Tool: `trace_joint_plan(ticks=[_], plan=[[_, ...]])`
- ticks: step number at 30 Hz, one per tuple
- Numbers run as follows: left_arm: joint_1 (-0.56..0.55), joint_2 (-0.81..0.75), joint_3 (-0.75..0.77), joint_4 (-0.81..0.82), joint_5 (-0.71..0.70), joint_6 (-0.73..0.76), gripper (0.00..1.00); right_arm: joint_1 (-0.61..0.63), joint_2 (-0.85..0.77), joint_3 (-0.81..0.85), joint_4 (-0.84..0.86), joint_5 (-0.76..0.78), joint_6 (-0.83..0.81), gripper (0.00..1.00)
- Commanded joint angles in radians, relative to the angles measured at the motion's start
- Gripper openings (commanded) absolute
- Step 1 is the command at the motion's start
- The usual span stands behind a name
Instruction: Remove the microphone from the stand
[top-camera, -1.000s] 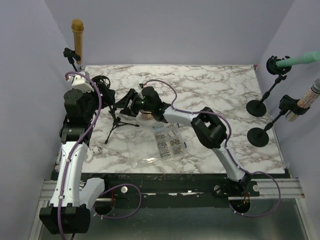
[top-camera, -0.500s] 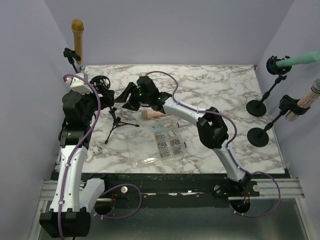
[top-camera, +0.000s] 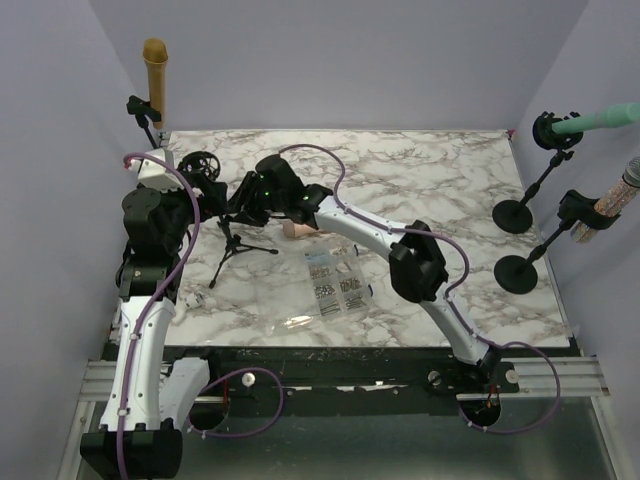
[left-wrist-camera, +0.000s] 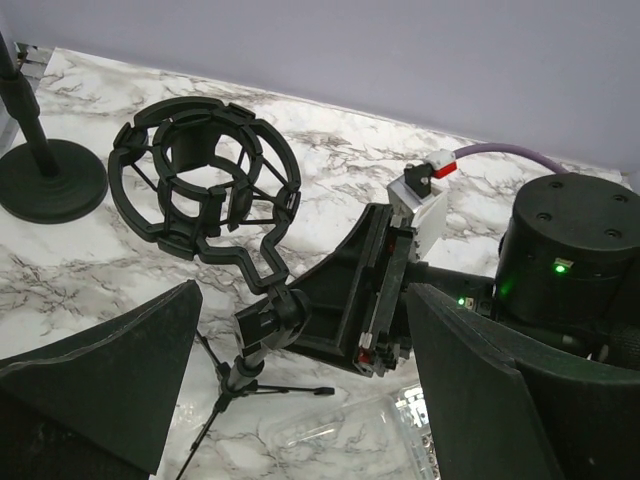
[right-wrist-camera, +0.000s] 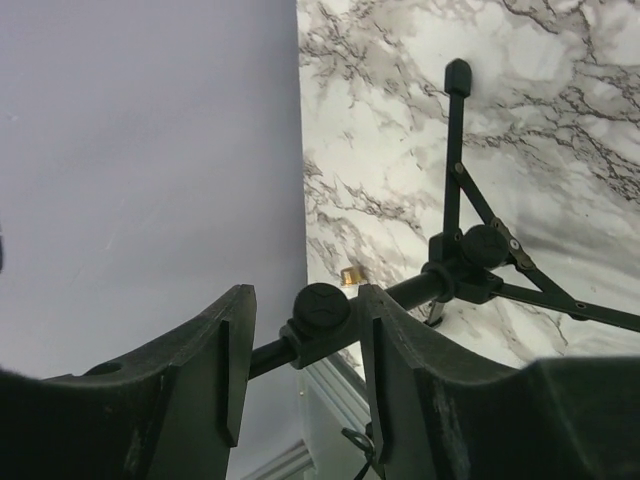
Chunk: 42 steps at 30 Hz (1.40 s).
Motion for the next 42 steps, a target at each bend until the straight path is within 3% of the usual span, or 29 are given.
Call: trace_joint_plan(ticks=[1, 11, 17, 33, 39, 42], plan=[[0.007, -0.015, -0.011, 0.021, 0.007, -0.009, 0.86, 0.013, 0.051, 0.062, -0.087, 0.052, 0.013, 0.51], [0.012, -0.024, -0.012, 0.021, 0.01, -0.016, 0.86, 0.022, 0.056, 0.056, -0.076, 0.07, 0.031, 0.34], [0.015, -0.029, -0.015, 0.024, 0.007, -0.021, 0.86, 0.022, 0.038, -0.019, 0.01, 0.058, 0.056, 0.01], [0.027, -0.03, -0.028, 0.034, 0.009, -0.042, 0.86, 0.011, 0.063, -0.463, 0.895, -0.109, 0.074, 0.01], [0.04, -0.028, -0.035, 0.043, 0.022, -0.055, 0.85, -0.009, 0.169, -0.437, 1.157, -0.225, 0.074, 0.01], [0.045, -0.03, -0.038, 0.045, 0.025, -0.06, 0.85, -0.009, 0.206, -0.404, 1.208, -0.249, 0.075, 0.01]])
